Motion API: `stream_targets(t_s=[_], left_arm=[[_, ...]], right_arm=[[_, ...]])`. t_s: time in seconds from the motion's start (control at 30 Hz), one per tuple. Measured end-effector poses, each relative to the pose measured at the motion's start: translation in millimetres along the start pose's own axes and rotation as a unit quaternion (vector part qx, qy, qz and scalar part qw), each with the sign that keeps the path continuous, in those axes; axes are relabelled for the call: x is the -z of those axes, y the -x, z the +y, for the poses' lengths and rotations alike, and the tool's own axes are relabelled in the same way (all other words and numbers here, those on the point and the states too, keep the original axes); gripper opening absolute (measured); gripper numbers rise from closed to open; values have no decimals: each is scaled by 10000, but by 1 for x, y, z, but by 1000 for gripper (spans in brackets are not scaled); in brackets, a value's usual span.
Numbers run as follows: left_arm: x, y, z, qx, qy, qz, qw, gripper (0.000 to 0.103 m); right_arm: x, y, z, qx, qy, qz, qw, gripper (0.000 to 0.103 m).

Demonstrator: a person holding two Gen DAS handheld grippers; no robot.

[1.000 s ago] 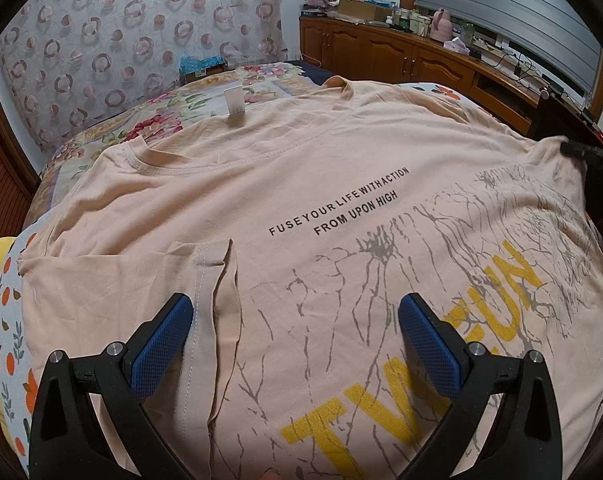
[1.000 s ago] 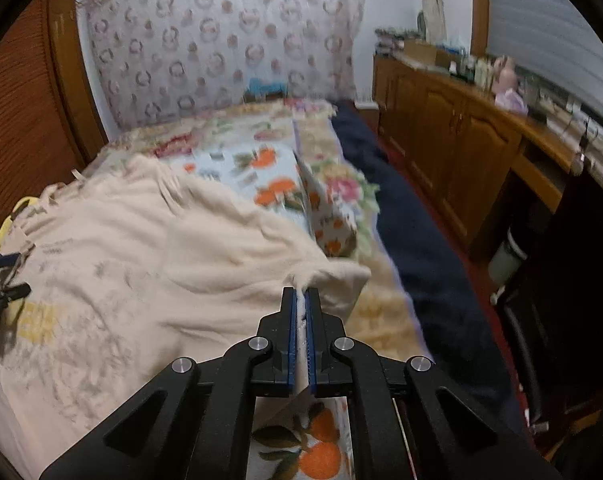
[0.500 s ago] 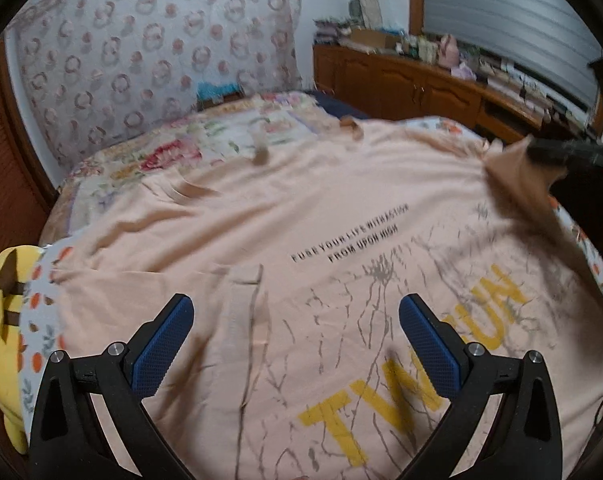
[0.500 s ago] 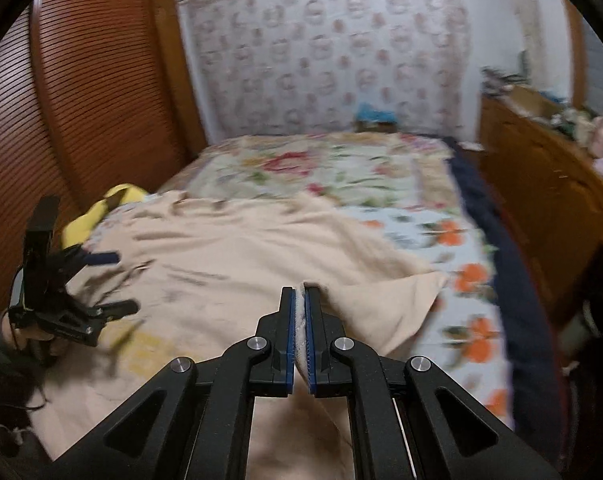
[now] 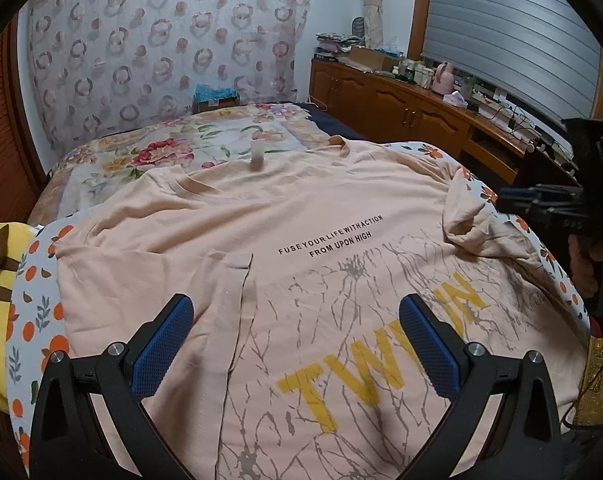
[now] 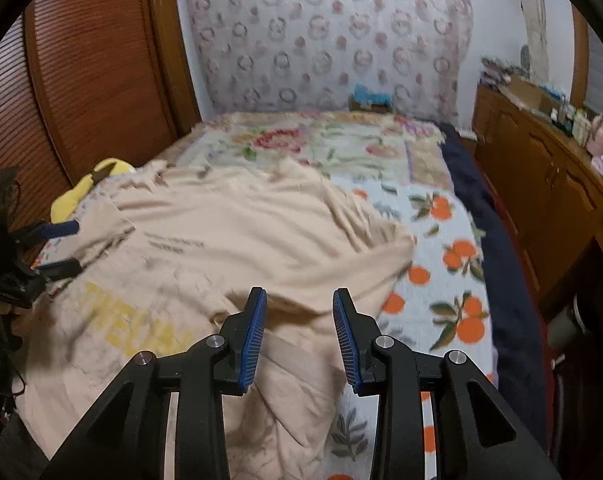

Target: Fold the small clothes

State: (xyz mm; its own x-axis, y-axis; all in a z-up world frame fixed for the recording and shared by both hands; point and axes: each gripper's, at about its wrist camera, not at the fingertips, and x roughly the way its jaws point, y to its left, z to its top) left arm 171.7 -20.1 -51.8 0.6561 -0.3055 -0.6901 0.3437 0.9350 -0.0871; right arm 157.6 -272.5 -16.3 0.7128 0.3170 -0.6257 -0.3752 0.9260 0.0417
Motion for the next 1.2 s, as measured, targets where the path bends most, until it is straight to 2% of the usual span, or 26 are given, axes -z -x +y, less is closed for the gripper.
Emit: stream_targets(t_s=[0.27, 0.3, 0.37, 0.67, 0.7, 0.77, 0.87, 1.0, 1.03, 1.07, 1.2], left_arm=[[8, -2, -2, 12, 34, 68, 10000, 103], [9, -2, 0, 12, 48, 78, 10000, 103], [13, -2, 2, 5, 86, 110, 9999, 103], [20, 0, 12, -23, 226, 154, 9996, 103], [20, -1, 12, -20, 238, 163, 9996, 103], [21, -1, 12, -13, 233, 173, 9996, 103], [20, 0, 12, 4, 203, 166, 9997, 103], [21, 2, 10, 36, 185, 134, 9997, 103], [21, 3, 9, 49, 185, 125, 9997, 103], [21, 3, 8, 56, 185, 122, 9997, 103], [23, 6, 3, 63, 162, 110, 9998, 103]], right_arm=[[-24, -44, 9, -240, -30, 352, 9991, 35], [-26, -48, 10, -280, 26, 360, 9990, 28], [-33, -56, 12, -305, 202, 352, 9987, 4], [-78, -47, 48, -746, 919, -131, 9929, 3], [-82, -46, 51, -744, 951, -156, 9926, 8], [-85, -45, 54, -611, 980, -224, 9930, 26], [-81, -38, 44, -477, 844, -268, 9949, 27], [-56, -19, 18, -152, 623, -147, 9978, 29], [-47, -14, 12, -59, 562, -79, 9984, 31], [-39, -11, 5, 33, 491, -7, 9988, 39], [-11, 5, -13, 138, 147, 173, 9996, 41]])
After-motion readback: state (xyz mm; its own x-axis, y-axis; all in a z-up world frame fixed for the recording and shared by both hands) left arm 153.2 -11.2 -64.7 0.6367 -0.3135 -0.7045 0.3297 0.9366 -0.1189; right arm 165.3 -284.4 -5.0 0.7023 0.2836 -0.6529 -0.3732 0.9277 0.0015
